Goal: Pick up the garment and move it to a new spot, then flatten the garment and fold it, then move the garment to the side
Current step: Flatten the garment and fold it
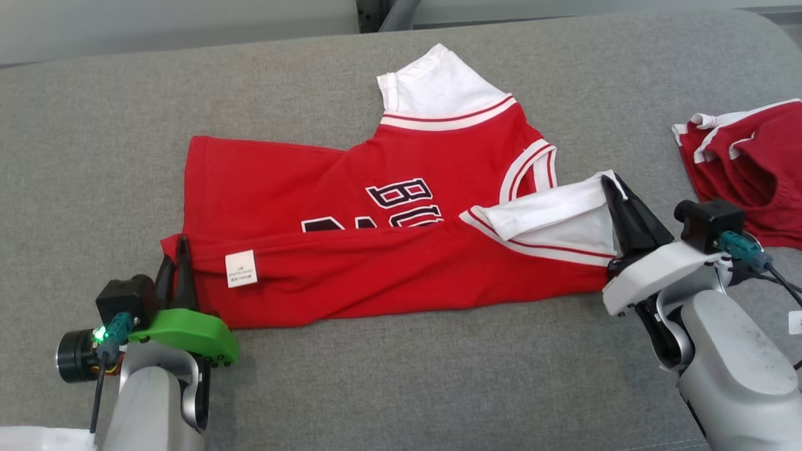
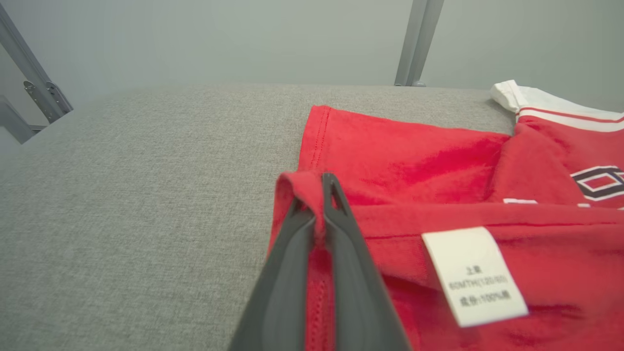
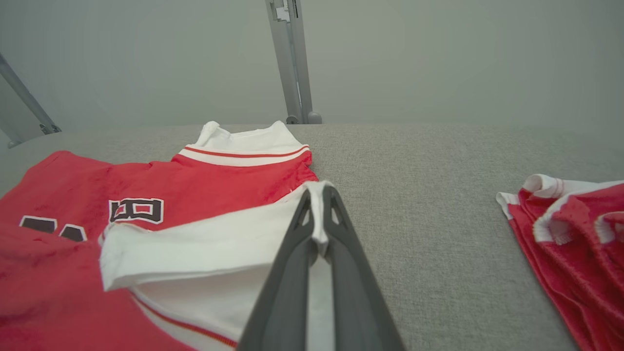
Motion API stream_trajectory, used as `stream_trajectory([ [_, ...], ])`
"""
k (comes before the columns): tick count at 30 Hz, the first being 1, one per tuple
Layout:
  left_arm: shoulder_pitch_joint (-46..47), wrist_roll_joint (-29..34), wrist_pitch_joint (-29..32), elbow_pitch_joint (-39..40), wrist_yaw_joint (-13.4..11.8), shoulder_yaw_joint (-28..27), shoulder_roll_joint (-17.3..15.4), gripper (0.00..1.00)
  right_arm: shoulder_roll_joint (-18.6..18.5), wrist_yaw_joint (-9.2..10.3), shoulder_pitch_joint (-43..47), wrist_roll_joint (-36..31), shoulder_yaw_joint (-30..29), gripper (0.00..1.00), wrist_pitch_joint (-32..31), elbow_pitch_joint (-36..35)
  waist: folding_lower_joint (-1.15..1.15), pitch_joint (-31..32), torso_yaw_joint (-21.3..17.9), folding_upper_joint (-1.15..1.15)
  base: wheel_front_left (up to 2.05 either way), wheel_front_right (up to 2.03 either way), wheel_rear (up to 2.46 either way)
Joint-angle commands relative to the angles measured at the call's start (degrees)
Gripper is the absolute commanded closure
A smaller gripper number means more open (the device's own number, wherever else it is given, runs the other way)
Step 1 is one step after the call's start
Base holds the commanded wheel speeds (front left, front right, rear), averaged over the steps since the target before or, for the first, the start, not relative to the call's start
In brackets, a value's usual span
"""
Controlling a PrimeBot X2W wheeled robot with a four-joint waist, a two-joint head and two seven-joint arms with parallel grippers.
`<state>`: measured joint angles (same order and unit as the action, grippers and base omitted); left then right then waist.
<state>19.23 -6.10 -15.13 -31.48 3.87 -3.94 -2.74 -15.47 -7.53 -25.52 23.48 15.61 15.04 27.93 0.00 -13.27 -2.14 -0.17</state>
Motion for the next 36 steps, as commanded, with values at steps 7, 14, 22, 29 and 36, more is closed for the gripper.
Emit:
stream_trajectory([
  [7, 4.9, 1.7, 0.0, -1.2, -0.7, -0.2, -0.3, 1.0, 0.3, 0.09, -4.0, -1.8, -0.7, 1.0, 0.2, 2.2, 0.0, -4.4, 1.2, 0.17, 0.0, 0.0, 0.0],
  [14, 6.9, 1.1, 0.0, -1.0, -2.4, -0.5, -0.3, 0.14, 1.4, 0.08, -6.5, -3.0, -2.0, 0.06, 0.2, 4.5, 0.0, -6.2, 1.0, 0.17, 0.0, 0.0, 0.0],
  [22, 2.8, -1.0, 0.0, 3.1, -4.7, 0.9, -0.3, 0.0, 3.4, 0.08, -1.7, -3.7, -9.4, 0.0, 0.1, -3.5, 0.0, -5.6, 1.1, 0.17, 0.0, 0.0, 0.0],
  [29, -3.4, -3.2, 0.0, 5.8, -6.1, 1.3, -0.3, 0.0, 2.6, 0.08, 7.2, -0.9, -6.4, 0.0, 0.2, -2.3, 0.0, -3.9, 0.6, 0.17, 0.0, 0.0, 0.0],
  [36, -6.6, -3.6, 0.0, 6.8, -6.7, 2.1, -0.3, 0.0, 3.1, 0.08, 10.0, 2.1, -4.3, 0.0, 0.2, 1.8, 0.0, -3.2, 0.6, 0.17, 0.0, 0.0, 0.0],
])
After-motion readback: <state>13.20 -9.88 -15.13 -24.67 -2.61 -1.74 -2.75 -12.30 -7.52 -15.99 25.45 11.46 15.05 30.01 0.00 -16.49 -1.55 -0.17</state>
